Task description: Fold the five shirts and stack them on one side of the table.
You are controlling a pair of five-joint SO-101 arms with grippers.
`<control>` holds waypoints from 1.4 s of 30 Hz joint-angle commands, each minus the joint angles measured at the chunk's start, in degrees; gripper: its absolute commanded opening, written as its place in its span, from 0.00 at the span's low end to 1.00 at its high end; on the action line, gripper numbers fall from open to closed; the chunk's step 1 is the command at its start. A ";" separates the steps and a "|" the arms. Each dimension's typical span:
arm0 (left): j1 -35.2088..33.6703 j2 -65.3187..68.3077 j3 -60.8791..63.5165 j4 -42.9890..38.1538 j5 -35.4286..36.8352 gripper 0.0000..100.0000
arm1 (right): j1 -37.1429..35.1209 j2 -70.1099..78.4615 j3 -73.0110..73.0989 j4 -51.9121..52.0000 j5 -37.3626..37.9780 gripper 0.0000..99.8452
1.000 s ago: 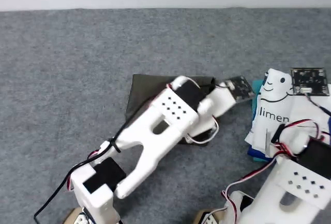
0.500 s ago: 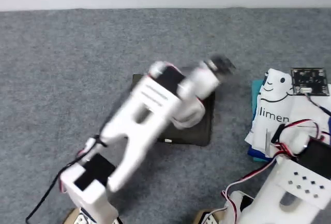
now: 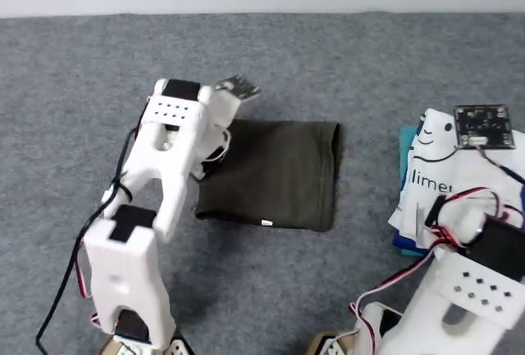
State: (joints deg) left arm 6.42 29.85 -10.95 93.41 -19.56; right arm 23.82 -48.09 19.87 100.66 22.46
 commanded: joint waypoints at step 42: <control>-5.10 30.51 -55.16 4.75 4.13 0.01 | -1.10 -0.84 -0.35 2.07 -1.41 0.03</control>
State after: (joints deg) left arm 1.58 61.14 -60.88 94.46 -15.60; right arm 23.21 -48.09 19.87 100.66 21.58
